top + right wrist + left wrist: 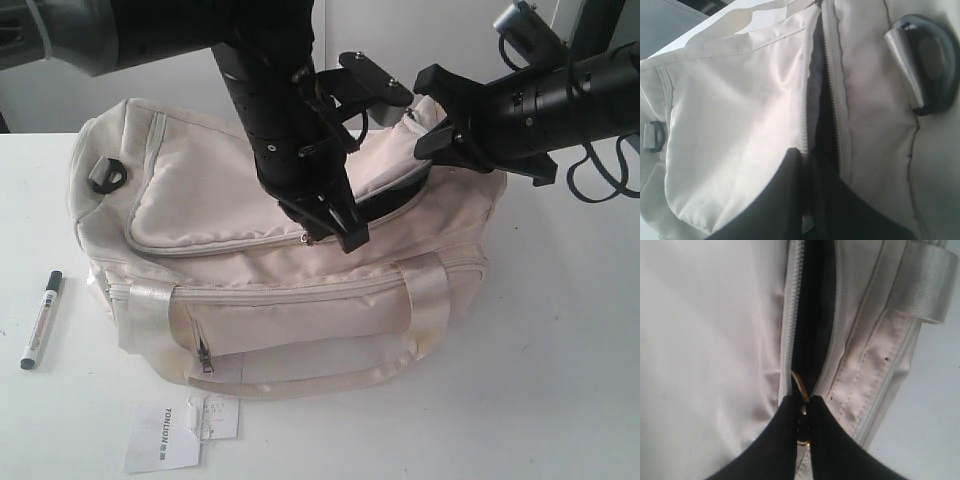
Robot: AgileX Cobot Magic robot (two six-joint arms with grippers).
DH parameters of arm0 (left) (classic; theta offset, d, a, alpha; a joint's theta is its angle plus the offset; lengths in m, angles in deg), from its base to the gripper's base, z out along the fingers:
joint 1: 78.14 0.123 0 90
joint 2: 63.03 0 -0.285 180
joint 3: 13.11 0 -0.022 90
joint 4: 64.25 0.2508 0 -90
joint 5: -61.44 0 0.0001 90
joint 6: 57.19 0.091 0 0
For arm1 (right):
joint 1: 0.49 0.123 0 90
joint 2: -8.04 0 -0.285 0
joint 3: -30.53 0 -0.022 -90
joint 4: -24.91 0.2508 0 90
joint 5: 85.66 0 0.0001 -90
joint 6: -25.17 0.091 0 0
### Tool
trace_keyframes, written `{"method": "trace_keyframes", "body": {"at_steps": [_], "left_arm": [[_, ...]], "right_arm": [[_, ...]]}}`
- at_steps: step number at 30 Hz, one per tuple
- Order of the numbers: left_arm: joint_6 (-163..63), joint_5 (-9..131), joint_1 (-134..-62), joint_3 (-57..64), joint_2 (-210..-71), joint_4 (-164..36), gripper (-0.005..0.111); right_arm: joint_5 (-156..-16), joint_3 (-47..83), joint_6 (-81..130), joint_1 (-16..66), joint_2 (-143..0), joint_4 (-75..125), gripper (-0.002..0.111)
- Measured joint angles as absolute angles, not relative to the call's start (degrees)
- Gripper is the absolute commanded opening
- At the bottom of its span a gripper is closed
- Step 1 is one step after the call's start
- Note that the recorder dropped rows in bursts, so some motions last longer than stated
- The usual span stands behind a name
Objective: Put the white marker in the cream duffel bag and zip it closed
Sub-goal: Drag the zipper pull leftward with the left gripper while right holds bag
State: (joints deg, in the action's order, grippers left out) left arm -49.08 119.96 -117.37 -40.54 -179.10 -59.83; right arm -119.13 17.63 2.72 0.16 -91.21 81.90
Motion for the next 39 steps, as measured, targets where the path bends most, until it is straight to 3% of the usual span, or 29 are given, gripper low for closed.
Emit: {"method": "trace_keyframes", "body": {"at_steps": [39], "left_arm": [[-49.1,125.9,-117.4,-40.5,-179.1,-53.6,0.000]], "right_arm": [[-117.2,17.6,1.7,0.2,-91.2,81.5,0.000]]}}
